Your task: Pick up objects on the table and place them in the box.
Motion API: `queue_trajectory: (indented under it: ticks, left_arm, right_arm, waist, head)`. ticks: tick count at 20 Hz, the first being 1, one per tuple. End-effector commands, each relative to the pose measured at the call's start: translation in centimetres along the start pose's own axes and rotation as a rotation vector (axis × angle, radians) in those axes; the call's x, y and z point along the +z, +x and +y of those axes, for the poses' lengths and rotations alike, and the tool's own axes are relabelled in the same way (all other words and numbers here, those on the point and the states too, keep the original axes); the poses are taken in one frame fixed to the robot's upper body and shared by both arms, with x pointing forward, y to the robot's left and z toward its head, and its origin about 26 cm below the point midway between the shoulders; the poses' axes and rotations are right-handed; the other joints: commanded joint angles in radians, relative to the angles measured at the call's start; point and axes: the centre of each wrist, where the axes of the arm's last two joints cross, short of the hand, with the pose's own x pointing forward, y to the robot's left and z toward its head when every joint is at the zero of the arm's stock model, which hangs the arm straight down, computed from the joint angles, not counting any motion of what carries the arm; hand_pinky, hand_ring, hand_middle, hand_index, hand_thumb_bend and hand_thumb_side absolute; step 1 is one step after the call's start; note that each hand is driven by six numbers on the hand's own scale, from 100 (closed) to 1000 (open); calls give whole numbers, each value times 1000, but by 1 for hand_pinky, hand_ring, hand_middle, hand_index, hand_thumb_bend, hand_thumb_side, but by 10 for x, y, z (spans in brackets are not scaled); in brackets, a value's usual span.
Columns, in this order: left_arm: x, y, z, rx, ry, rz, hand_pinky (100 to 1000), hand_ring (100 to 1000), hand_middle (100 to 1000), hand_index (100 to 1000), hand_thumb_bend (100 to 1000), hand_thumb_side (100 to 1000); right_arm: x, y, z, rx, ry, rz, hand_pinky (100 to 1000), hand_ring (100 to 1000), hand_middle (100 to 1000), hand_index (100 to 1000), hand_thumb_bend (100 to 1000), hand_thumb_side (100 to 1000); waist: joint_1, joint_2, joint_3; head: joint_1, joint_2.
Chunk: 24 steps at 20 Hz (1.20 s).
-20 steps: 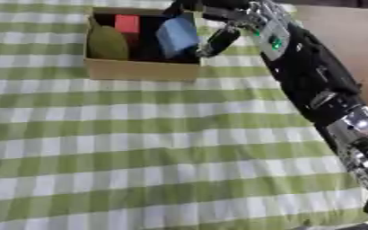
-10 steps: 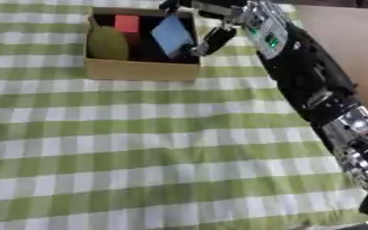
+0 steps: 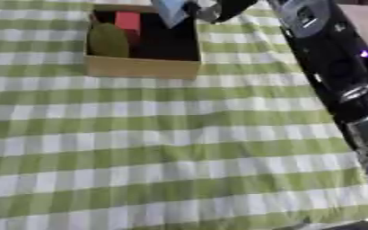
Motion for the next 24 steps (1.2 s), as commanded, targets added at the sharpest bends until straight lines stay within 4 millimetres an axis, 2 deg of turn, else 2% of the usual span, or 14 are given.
queue_trajectory:
  ticks: [1,5,9,15,20,22,24]
  left_arm:
    - [-3,6,2,-7,3,-26,690,795,707,791,100,579]
    - [-5,8,-1,12,-4,-42,690,795,706,791,100,579]
    - [-7,9,-3,18,-14,-47,690,796,707,791,100,580]
    - [-8,10,-2,14,-21,-53,689,796,707,791,100,582]
    - [-8,10,-2,10,-24,-49,689,796,707,791,100,583]
    - [-8,10,-3,12,-26,-48,689,796,708,791,100,583]
    - [-8,10,-3,12,-29,-47,689,796,708,791,100,583]
  right_arm:
    - [-3,18,-20,20,23,-22,978,964,722,972,100,100]
    - [-14,-10,2,-9,90,70,970,949,680,953,100,100]
    - [-15,-34,22,-3,114,135,960,937,663,933,100,100]
    - [-7,-48,33,39,132,154,959,939,669,936,100,100]
    - [-4,-54,39,61,172,150,984,998,750,983,100,100]
    - [-4,-54,38,79,188,137,1000,1000,819,984,245,100]
    - [-3,-54,37,92,194,134,1000,1000,840,986,287,100]
  waist:
    - [20,-48,-2]
    - [28,-50,4]
    - [21,-38,14]
    - [7,-20,24]
    - [6,-13,27]
    - [6,-13,27]
    - [6,-13,26]
  head:
    - [13,4]
    - [3,-2]
    - [-7,-4]
    - [2,0]
    - [1,-3]
    - [1,-2]
    - [1,-3]
